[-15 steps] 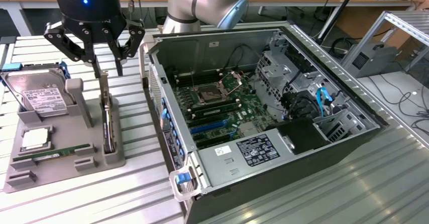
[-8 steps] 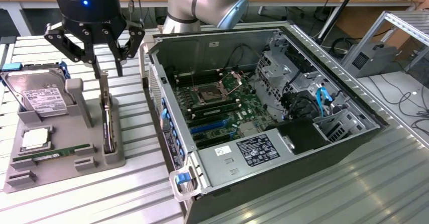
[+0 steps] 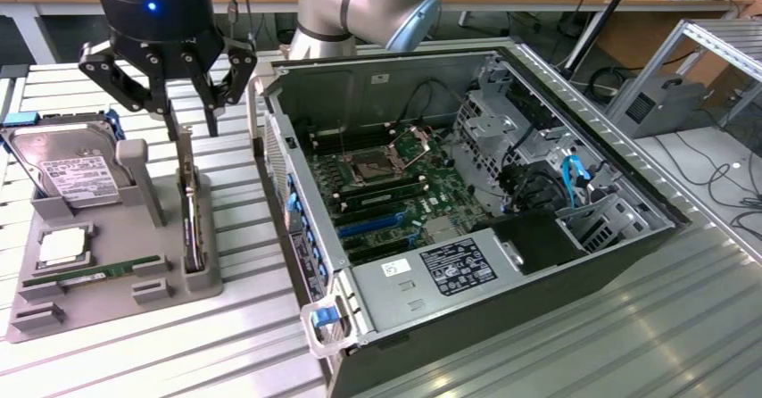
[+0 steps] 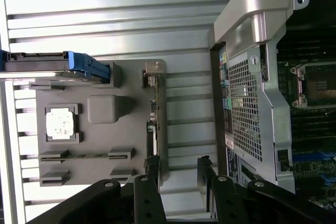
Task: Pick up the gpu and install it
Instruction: 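Pick up the gpu and move the gpu toward the slot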
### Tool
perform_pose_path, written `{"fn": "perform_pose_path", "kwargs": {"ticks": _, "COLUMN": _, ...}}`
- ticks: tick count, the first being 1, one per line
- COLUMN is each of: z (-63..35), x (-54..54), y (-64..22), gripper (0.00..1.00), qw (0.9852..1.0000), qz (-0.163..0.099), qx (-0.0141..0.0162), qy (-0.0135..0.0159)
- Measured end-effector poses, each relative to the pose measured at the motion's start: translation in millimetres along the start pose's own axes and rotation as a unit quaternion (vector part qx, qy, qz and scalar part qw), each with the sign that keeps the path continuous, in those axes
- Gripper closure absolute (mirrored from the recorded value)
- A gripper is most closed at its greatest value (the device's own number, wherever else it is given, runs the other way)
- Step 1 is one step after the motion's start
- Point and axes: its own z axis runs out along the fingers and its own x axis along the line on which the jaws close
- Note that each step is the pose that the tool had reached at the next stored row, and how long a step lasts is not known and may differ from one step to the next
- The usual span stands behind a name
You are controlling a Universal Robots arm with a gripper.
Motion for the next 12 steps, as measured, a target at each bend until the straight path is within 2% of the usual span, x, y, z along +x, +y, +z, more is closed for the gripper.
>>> {"fn": "perform_pose_path", "kwargs": {"ticks": 12, "z": 2.6, "x": 0.1, "y": -0.1, "gripper": 0.58, "qw": 1.0000, "qz": 0.000, "qx": 0.0000, "qy": 0.0000}}
